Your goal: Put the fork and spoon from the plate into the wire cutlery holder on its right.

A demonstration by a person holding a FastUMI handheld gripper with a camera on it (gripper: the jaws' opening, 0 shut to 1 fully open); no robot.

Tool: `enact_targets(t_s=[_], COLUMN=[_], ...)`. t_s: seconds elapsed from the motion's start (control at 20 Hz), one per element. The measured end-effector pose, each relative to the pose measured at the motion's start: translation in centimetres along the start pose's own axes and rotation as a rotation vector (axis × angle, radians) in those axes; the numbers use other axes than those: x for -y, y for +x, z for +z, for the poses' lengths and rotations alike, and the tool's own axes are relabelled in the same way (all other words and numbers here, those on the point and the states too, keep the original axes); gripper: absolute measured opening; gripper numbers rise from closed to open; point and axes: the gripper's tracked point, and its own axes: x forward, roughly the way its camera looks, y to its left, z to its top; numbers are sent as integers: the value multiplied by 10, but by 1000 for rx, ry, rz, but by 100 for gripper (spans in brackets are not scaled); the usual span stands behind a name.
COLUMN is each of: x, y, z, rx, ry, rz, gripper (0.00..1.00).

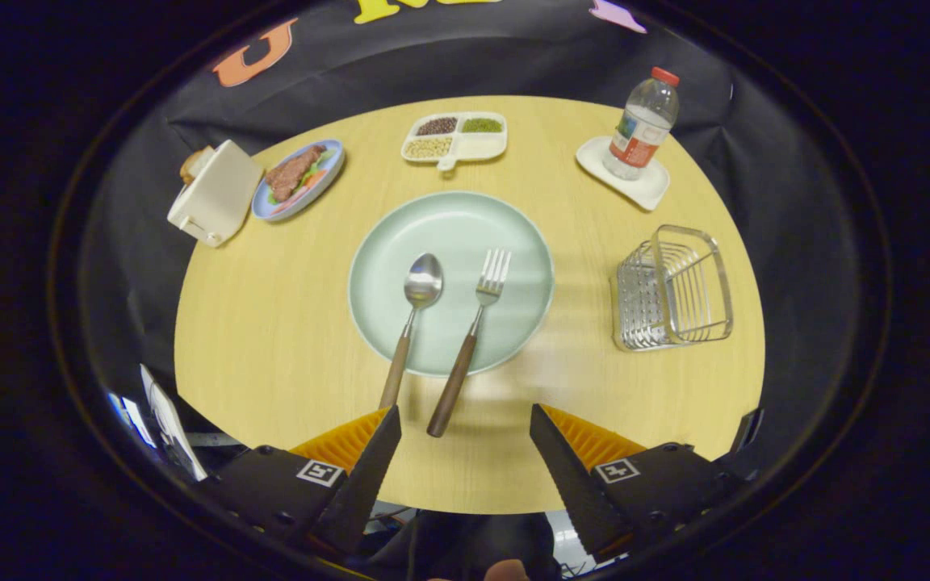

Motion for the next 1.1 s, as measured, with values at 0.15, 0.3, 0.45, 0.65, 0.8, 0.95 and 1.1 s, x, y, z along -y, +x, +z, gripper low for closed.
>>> enact_targets(t_s=[0.15, 0.3, 0.45, 0.65, 0.8, 0.95, 1.1], x=[2, 1, -4, -7, -5, -3, -2], y=[20, 37, 47, 54, 54, 51, 42], z=[3, 4, 1, -5, -8, -7, -9], rx=[-31, -62, -103, -146, -164, -169, -168], ry=[-19, -17, 1, 26, 31, 54, 74], rz=[-24, -44, -38, -38, -42, -28, -4], gripper=[91, 84, 73, 39, 15, 5, 0])
